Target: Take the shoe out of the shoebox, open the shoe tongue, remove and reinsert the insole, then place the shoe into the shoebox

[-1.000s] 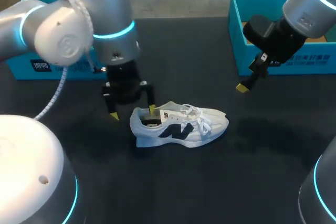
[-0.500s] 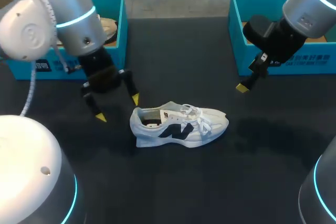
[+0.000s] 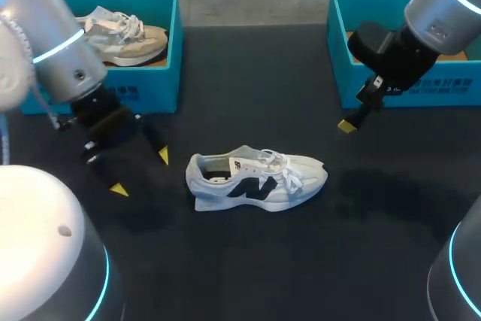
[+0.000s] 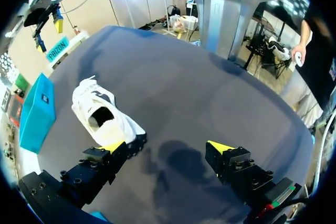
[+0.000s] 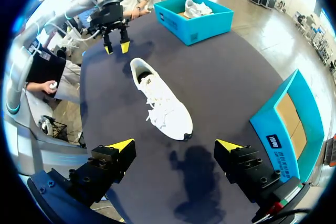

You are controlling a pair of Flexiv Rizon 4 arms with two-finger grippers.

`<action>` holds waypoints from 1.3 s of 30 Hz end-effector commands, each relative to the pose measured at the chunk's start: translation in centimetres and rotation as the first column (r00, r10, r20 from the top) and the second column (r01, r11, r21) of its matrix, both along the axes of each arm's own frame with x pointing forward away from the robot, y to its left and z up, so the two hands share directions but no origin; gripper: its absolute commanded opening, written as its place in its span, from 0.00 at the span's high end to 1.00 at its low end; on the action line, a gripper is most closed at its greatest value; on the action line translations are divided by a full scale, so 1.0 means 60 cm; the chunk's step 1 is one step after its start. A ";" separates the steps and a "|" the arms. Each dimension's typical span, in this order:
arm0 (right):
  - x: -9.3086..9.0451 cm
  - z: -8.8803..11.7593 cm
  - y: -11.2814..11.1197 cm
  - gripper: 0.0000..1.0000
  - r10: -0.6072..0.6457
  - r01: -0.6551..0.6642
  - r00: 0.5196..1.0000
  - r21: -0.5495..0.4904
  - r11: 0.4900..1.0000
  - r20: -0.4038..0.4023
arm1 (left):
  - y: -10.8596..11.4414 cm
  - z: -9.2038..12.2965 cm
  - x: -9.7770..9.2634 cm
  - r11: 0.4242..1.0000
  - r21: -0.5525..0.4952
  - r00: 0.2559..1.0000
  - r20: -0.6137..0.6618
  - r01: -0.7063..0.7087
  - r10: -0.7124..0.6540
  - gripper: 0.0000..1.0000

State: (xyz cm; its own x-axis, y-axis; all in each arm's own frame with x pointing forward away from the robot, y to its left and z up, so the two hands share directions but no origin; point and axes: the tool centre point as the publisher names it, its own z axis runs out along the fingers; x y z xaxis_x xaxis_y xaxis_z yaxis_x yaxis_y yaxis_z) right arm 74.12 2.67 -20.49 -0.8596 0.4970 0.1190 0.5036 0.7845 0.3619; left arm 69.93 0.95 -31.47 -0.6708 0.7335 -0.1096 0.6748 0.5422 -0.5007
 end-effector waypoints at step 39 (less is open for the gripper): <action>0.001 -0.001 0.001 0.00 0.000 0.000 1.000 -0.001 1.000 -0.002 | 0.132 -0.007 0.046 0.827 -0.280 0.867 -0.265 -0.488 0.422 0.00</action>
State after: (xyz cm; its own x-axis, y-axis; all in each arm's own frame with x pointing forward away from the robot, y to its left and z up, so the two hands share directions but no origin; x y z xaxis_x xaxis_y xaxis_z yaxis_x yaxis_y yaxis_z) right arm 74.11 2.68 -20.49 -0.8597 0.4968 0.1190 0.5034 0.7846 0.3619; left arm 72.81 8.03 -31.02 -0.9398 0.3194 -0.1212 0.2988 0.5966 -0.7448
